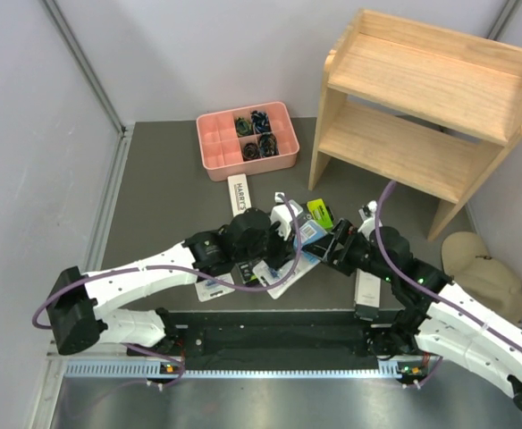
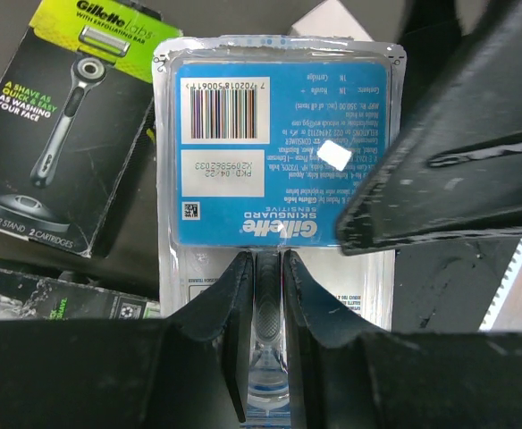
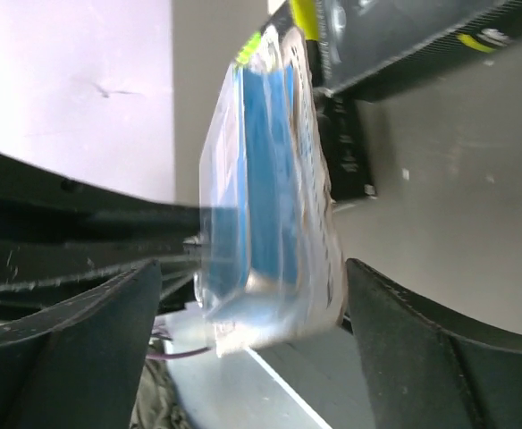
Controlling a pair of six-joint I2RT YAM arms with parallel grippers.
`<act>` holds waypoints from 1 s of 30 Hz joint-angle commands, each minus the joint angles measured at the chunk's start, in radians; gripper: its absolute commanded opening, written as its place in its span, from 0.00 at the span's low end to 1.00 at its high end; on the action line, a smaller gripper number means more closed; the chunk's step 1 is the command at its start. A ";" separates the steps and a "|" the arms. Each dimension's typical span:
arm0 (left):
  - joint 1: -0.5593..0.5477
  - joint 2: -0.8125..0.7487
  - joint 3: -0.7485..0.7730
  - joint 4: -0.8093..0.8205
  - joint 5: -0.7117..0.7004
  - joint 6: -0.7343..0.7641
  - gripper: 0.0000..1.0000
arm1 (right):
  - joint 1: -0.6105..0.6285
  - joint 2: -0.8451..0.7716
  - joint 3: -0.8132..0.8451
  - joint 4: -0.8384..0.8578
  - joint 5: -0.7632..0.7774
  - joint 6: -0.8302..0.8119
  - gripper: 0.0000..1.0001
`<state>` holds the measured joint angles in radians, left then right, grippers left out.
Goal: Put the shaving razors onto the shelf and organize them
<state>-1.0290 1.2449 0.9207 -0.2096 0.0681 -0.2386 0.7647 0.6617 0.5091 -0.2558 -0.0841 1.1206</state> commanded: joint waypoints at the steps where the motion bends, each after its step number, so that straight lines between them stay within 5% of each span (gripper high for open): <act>1: -0.011 -0.053 -0.013 0.082 0.027 -0.019 0.00 | 0.004 0.018 -0.044 0.193 -0.026 0.056 0.79; 4: -0.019 -0.065 -0.022 0.093 0.032 -0.031 0.00 | 0.004 0.039 -0.057 0.210 -0.026 0.065 0.68; 10: -0.025 -0.078 -0.040 0.101 0.015 -0.045 0.00 | 0.004 0.029 -0.064 0.213 -0.037 0.067 0.19; 13: -0.026 -0.084 -0.040 0.088 0.003 -0.039 0.20 | 0.004 0.009 -0.061 0.190 -0.019 0.054 0.01; 16: -0.026 -0.087 -0.026 0.052 -0.031 -0.027 0.60 | 0.004 -0.017 -0.054 0.152 -0.003 0.039 0.00; 20: -0.026 -0.105 0.004 -0.003 -0.121 -0.028 0.90 | 0.004 -0.086 -0.044 0.092 0.030 0.009 0.00; 23: -0.026 -0.131 0.023 -0.048 -0.226 -0.095 0.98 | 0.004 -0.152 -0.047 0.047 0.078 -0.011 0.00; 30: -0.022 -0.248 -0.084 0.093 -0.251 -0.286 0.99 | 0.002 -0.520 -0.058 -0.075 0.254 -0.057 0.00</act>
<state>-1.0527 1.0859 0.8875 -0.2424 -0.1410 -0.3920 0.7650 0.3164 0.4438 -0.2897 0.0433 1.1084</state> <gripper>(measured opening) 0.987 0.243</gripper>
